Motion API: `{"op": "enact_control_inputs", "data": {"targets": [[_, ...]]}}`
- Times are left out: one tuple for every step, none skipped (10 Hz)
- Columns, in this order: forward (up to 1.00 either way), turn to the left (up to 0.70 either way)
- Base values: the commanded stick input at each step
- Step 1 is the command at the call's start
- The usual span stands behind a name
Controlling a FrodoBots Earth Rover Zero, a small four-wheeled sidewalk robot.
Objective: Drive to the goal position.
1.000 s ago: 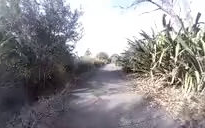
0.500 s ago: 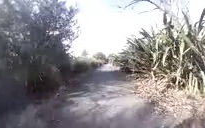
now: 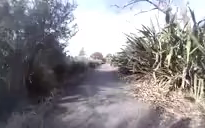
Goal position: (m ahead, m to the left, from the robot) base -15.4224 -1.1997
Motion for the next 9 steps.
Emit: {"op": "enact_control_inputs", "data": {"targets": [[0.45, -0.27], [0.45, -0.27], [0.45, -0.27], [0.45, -0.27], [0.45, -0.27], [0.45, -0.27], [0.45, -0.27], [0.45, -0.20], [0.45, -0.10]]}}
